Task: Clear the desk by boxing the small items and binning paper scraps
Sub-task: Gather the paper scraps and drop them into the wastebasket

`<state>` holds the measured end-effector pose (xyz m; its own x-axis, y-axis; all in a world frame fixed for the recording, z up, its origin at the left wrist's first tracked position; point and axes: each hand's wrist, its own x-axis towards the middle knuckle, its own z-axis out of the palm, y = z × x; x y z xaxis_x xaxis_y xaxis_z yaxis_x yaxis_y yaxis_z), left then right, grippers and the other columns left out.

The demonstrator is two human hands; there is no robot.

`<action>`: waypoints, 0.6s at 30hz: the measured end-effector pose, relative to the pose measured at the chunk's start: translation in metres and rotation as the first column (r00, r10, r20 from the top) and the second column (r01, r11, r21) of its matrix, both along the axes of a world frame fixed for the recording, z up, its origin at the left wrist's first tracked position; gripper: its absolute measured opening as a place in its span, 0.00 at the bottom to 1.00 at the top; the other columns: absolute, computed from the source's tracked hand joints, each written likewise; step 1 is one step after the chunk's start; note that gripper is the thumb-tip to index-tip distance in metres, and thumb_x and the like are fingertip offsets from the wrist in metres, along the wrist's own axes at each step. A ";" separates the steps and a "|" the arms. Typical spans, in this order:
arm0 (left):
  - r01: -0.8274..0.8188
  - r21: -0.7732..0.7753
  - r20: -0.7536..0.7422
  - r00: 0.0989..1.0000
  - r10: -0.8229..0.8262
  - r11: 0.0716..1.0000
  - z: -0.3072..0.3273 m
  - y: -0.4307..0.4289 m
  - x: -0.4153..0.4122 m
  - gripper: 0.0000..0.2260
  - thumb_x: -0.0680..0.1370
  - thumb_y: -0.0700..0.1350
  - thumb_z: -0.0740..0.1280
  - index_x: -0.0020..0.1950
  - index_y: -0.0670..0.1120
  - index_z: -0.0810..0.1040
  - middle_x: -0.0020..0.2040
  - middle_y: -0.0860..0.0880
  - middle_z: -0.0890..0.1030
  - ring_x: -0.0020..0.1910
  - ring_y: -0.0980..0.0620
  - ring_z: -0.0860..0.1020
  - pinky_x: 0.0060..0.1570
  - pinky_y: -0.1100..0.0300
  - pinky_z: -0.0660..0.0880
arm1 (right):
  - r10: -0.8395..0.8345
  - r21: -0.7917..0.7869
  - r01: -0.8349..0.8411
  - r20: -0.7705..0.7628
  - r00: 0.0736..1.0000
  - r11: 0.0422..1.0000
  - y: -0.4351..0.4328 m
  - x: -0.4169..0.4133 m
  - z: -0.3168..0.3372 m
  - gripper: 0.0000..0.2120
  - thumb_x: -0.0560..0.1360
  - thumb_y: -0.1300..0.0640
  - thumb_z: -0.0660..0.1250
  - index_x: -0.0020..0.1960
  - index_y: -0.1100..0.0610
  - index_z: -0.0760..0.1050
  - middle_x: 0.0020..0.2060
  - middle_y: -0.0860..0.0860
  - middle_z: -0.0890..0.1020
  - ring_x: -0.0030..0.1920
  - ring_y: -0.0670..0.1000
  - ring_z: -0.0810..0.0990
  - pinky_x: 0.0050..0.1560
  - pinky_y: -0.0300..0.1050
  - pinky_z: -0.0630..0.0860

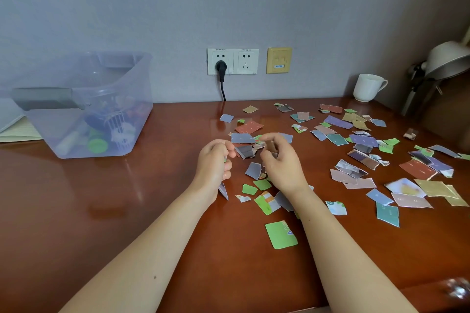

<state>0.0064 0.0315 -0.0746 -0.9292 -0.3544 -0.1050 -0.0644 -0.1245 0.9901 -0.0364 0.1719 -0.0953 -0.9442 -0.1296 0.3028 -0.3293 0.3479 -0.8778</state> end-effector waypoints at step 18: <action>-0.023 0.065 -0.054 0.998 0.026 0.998 -0.001 -0.001 0.001 0.13 0.77 0.34 0.53 0.39 0.44 0.74 0.35 0.48 0.71 0.25 0.56 0.62 0.23 0.65 0.60 | -0.002 0.586 -0.093 0.159 0.987 0.805 -0.007 -0.003 0.012 0.11 0.72 0.54 0.71 0.52 0.49 0.74 0.53 0.49 0.78 0.54 0.50 0.77 0.54 0.53 0.78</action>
